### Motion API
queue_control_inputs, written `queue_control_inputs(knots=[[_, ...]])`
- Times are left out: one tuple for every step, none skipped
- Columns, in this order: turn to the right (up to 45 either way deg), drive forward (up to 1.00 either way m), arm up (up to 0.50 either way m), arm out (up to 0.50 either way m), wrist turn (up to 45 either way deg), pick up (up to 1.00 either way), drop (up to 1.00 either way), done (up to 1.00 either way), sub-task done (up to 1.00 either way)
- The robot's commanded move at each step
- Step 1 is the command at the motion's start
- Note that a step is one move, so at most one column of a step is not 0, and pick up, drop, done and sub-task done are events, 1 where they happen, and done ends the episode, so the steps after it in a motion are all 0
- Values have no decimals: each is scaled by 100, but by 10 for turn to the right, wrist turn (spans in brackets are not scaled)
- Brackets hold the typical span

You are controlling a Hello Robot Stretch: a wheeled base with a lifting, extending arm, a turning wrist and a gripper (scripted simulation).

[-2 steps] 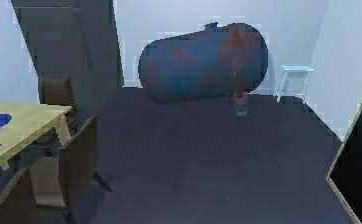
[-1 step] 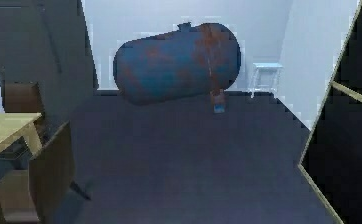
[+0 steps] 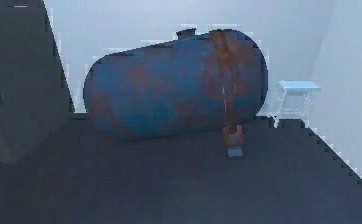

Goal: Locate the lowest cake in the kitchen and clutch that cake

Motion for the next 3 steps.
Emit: queue_control_inputs(knots=[[-30, 0, 0, 0, 0, 0, 0, 0, 0], [0, 35, 0, 0, 0, 0, 0, 0, 0], [-300, 0, 0, 0, 0, 0, 0, 0, 0]])
